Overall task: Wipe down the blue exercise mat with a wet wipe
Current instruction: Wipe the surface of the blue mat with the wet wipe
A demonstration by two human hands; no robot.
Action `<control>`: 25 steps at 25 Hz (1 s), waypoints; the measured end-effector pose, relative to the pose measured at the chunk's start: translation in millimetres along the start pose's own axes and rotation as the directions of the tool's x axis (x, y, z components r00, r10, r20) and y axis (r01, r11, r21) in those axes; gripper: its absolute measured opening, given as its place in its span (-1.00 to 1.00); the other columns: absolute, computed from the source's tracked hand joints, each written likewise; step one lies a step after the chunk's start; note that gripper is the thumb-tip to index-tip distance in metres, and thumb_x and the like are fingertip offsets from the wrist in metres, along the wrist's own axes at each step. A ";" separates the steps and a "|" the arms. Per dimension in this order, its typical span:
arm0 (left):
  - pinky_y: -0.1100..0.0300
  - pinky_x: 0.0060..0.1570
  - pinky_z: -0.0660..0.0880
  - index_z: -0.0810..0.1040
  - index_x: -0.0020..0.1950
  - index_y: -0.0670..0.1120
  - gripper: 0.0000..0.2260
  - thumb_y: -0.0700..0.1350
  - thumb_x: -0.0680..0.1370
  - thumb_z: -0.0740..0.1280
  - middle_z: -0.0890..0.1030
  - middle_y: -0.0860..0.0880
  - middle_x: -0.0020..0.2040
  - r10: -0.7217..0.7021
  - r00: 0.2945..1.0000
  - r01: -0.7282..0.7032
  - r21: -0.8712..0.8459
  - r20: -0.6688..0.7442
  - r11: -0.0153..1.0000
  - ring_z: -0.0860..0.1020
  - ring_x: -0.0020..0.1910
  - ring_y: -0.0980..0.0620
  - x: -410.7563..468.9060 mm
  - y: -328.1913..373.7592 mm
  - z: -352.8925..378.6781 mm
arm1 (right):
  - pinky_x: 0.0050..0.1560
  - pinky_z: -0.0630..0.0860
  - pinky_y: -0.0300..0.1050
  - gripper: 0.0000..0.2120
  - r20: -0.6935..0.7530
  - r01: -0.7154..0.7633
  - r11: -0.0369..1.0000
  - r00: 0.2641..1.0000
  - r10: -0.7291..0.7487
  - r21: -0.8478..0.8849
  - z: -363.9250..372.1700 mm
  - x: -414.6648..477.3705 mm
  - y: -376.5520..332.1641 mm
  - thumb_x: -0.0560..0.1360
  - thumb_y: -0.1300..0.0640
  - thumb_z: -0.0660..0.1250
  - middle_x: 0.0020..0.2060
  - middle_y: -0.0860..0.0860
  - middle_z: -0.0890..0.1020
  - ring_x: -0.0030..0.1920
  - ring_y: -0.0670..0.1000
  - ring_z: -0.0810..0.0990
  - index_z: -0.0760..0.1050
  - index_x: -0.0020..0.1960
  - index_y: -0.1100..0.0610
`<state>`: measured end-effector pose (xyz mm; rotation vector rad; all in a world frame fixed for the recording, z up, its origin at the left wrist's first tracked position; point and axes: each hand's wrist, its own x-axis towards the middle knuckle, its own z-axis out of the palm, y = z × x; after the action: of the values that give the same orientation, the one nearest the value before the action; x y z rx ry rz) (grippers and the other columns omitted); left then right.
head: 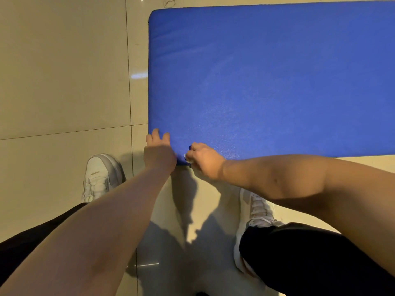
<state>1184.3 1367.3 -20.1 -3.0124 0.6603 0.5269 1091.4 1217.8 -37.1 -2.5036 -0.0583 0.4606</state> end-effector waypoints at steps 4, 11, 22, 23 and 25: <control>0.06 0.15 0.47 0.42 0.43 -0.08 -0.54 -0.06 0.55 0.39 0.28 -0.10 0.52 0.081 0.996 -0.079 -0.051 0.043 0.996 0.29 0.39 -0.13 -6.3 16.0 4.1 | -0.02 0.51 -0.02 -0.92 0.127 -0.038 0.996 0.991 0.048 -0.078 -14.8 -27.2 32.7 0.46 0.15 0.33 -0.04 0.02 0.46 -0.01 0.10 0.48 0.55 -0.05 0.10; 0.11 0.15 0.47 0.34 0.47 -0.04 -0.49 -0.03 0.55 0.37 0.26 -0.08 0.53 0.082 0.993 -0.081 -0.018 0.081 0.997 0.32 0.37 -0.11 -7.5 15.8 10.3 | -0.02 0.52 0.02 -0.93 0.103 -0.097 0.989 0.989 0.109 -0.114 -21.5 -24.3 37.5 0.48 0.23 0.30 -0.11 0.01 0.47 -0.02 0.11 0.53 0.54 -0.09 0.12; 0.17 -0.06 0.42 0.47 0.32 -0.11 -0.66 -0.18 0.54 0.27 0.42 -0.11 0.37 0.058 0.998 -0.058 0.015 0.014 0.998 0.41 0.19 -0.10 -8.5 22.8 9.3 | -0.12 0.52 -0.05 -0.83 0.166 -0.068 0.952 0.979 0.122 -0.298 -57.8 -15.7 46.2 0.49 0.12 0.35 0.04 0.02 0.52 -0.03 0.09 0.56 0.58 0.07 0.06; 0.19 -0.08 0.42 0.48 0.30 -0.11 -0.68 -0.17 0.54 0.27 0.44 -0.11 0.34 0.057 0.998 -0.057 0.022 0.009 0.998 0.42 0.17 -0.09 -9.1 25.0 9.2 | -0.14 0.51 -0.06 -0.84 0.160 -0.080 0.937 0.977 0.141 -0.340 -66.3 -18.6 50.8 0.49 0.12 0.33 0.04 0.02 0.52 -0.04 0.10 0.56 0.57 0.06 0.06; 0.16 -0.02 0.45 0.48 0.30 -0.12 -0.68 -0.11 0.56 0.28 0.43 -0.11 0.32 0.034 0.999 -0.035 0.012 0.043 0.999 0.40 0.20 -0.10 -6.6 32.2 4.7 | -0.12 0.52 -0.05 -0.84 0.123 -0.167 0.926 0.968 0.219 -0.338 -82.7 -20.9 57.5 0.50 0.14 0.30 0.04 0.03 0.55 -0.02 0.14 0.57 0.55 0.07 0.09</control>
<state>1163.9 1341.0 -20.5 -2.9737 0.7114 0.5838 1096.2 1122.3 0.8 -2.8053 0.0570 0.7906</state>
